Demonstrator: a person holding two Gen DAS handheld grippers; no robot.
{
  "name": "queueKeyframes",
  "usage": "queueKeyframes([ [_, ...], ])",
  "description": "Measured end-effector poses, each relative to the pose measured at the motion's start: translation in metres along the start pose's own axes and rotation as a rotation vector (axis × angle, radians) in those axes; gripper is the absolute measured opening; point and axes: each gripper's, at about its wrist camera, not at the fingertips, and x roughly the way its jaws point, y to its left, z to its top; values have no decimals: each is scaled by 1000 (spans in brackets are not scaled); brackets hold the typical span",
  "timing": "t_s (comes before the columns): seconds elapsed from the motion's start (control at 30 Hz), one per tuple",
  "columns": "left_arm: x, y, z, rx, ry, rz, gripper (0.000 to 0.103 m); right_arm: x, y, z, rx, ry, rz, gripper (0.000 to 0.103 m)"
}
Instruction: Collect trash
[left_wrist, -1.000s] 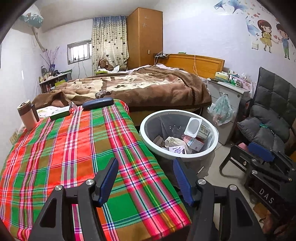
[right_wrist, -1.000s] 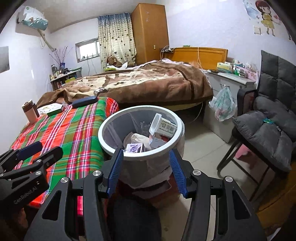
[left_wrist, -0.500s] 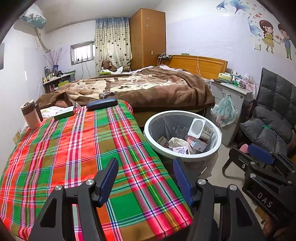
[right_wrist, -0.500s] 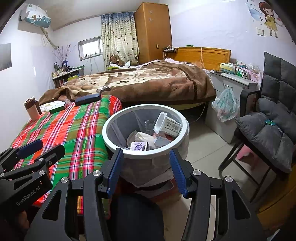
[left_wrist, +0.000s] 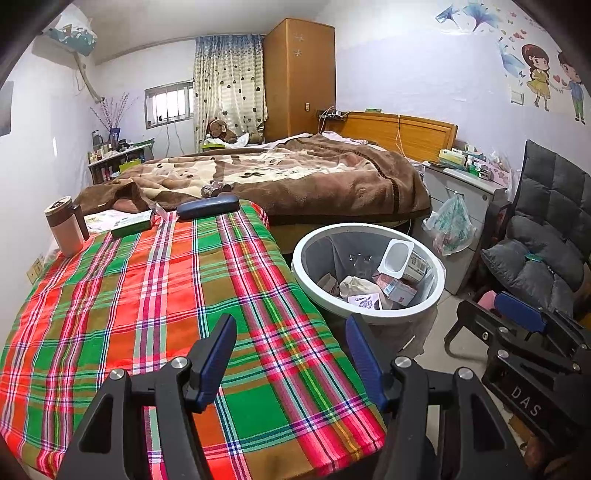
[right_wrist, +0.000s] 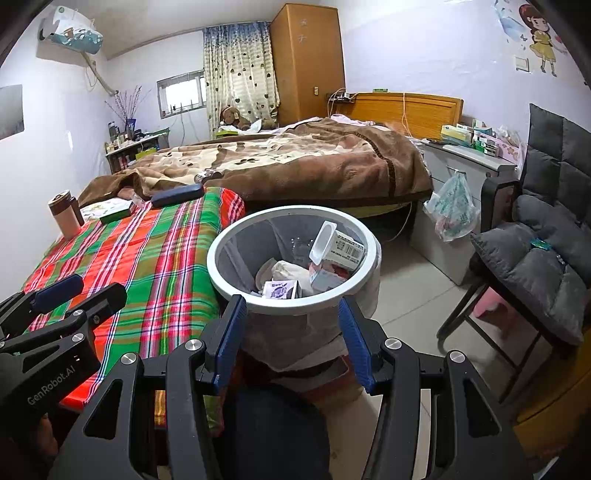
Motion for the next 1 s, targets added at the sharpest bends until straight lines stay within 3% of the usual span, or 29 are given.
queueKeyframes([
  [1.0,-1,2,1,-3,-4,6,61,2,3,1,-2,8,6,53],
])
